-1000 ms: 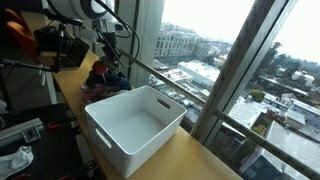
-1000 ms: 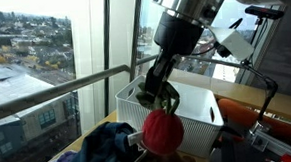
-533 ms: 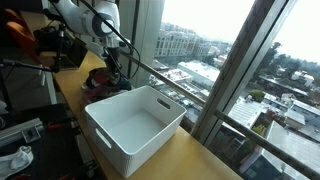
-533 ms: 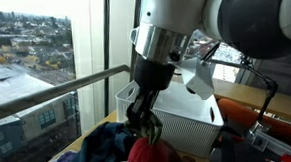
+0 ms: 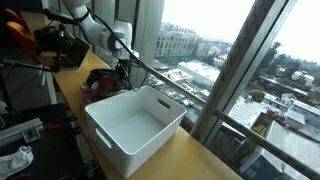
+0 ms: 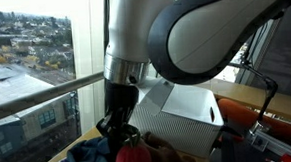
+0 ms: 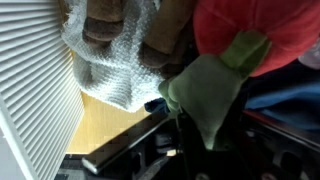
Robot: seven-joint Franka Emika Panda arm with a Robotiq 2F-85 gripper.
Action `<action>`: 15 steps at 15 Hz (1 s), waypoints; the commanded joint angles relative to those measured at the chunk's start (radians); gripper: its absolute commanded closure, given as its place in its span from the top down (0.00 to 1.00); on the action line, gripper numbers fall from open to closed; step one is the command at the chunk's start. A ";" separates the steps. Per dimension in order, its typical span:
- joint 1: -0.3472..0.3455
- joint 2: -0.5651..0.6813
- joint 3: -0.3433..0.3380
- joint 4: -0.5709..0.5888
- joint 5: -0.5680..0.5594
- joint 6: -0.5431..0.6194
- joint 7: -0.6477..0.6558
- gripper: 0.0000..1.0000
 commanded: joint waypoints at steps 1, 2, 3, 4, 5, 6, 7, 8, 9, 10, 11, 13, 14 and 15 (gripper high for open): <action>-0.002 0.089 -0.012 0.122 0.056 -0.053 -0.065 0.03; -0.009 0.103 -0.014 0.138 0.064 -0.058 -0.075 0.03; -0.013 0.112 -0.017 0.149 0.070 -0.066 -0.082 0.03; -0.019 0.116 -0.019 0.155 0.079 -0.069 -0.089 0.03; -0.022 0.118 -0.023 0.160 0.084 -0.073 -0.093 0.03; -0.024 0.117 -0.027 0.157 0.086 -0.071 -0.093 0.03; -0.026 0.110 -0.030 0.156 0.088 -0.075 -0.090 0.36; -0.029 0.098 -0.032 0.149 0.088 -0.075 -0.089 0.37; -0.031 0.079 -0.034 0.137 0.088 -0.073 -0.085 0.44; -0.031 0.060 -0.036 0.127 0.085 -0.073 -0.081 0.50; -0.031 0.044 -0.038 0.119 0.083 -0.073 -0.079 0.57; -0.031 -0.003 -0.043 0.096 0.080 -0.072 -0.076 0.71; -0.033 -0.029 -0.045 0.083 0.078 -0.071 -0.077 0.79; -0.036 -0.058 -0.049 0.070 0.075 -0.072 -0.078 0.86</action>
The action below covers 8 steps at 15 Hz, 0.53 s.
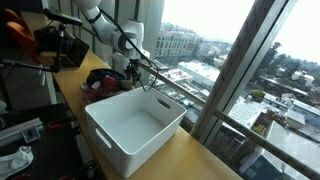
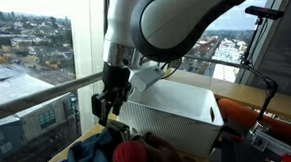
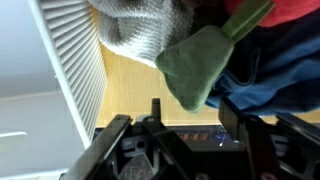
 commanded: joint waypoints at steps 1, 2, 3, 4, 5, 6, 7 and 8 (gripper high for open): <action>-0.005 -0.128 -0.020 -0.059 0.020 -0.040 -0.020 0.94; -0.013 -0.157 -0.023 -0.068 0.021 -0.046 -0.026 0.99; -0.024 -0.181 -0.027 -0.063 0.023 -0.061 -0.036 1.00; -0.037 -0.199 -0.029 -0.057 0.027 -0.085 -0.047 1.00; -0.056 -0.208 -0.027 -0.041 0.038 -0.112 -0.066 1.00; -0.072 -0.213 -0.027 -0.025 0.046 -0.141 -0.082 1.00; -0.087 -0.205 -0.026 0.000 0.054 -0.178 -0.101 1.00; -0.097 -0.198 -0.029 0.025 0.059 -0.222 -0.110 1.00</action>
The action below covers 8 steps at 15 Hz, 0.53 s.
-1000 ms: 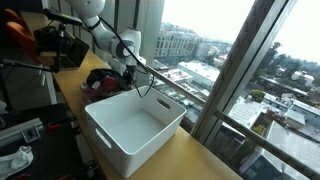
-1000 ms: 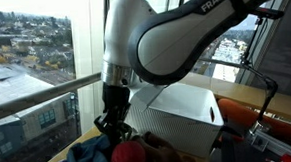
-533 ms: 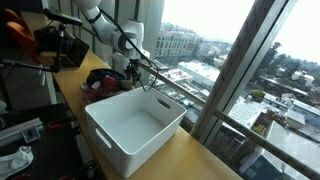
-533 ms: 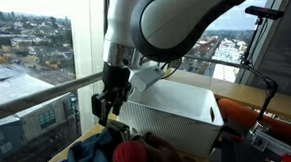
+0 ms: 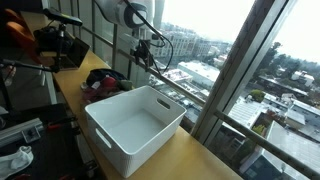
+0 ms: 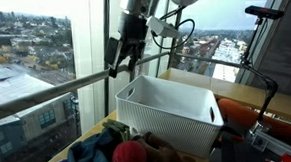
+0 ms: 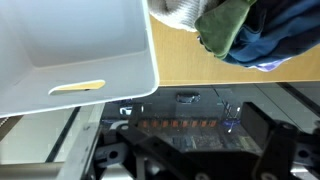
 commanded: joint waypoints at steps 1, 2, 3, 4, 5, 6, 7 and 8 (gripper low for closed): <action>-0.033 0.011 -0.009 0.080 0.049 -0.164 -0.066 1.00; -0.045 0.001 -0.005 0.104 0.062 -0.237 -0.080 1.00; -0.049 -0.017 -0.005 0.127 0.066 -0.318 -0.083 1.00; -0.053 -0.037 -0.004 0.147 0.074 -0.395 -0.088 1.00; -0.054 -0.062 -0.002 0.165 0.078 -0.467 -0.092 1.00; -0.054 -0.081 0.000 0.195 0.086 -0.543 -0.098 1.00; -0.050 -0.093 -0.001 0.234 0.086 -0.620 -0.098 1.00; -0.041 -0.102 0.003 0.280 0.084 -0.698 -0.095 1.00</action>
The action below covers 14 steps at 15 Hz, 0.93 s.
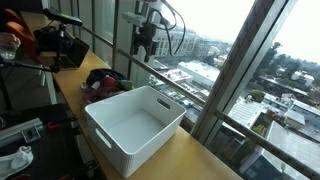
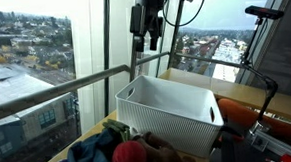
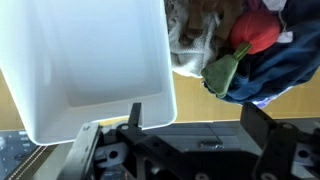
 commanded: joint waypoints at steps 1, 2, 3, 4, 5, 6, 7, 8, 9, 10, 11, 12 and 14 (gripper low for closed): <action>0.022 -0.048 0.006 0.153 0.020 -0.274 -0.017 1.00; 0.035 -0.046 0.011 0.202 0.015 -0.338 -0.011 1.00; 0.049 -0.041 0.016 0.245 0.006 -0.389 -0.003 1.00; 0.063 -0.041 0.017 0.286 -0.006 -0.431 0.004 1.00; 0.074 -0.041 0.018 0.314 -0.017 -0.455 0.007 1.00; 0.056 -0.069 0.013 0.230 -0.001 -0.388 -0.002 1.00; 0.069 -0.069 0.013 0.256 -0.003 -0.412 0.001 1.00; 0.076 -0.069 0.013 0.269 -0.004 -0.424 0.002 1.00; 0.078 -0.068 0.013 0.274 -0.004 -0.427 0.003 1.00; 0.077 -0.065 0.013 0.274 -0.004 -0.427 0.003 1.00; 0.076 -0.062 0.013 0.274 -0.005 -0.427 0.003 1.00; 0.075 -0.059 0.013 0.274 -0.005 -0.427 0.003 1.00; 0.075 -0.055 0.013 0.274 -0.005 -0.427 0.003 1.00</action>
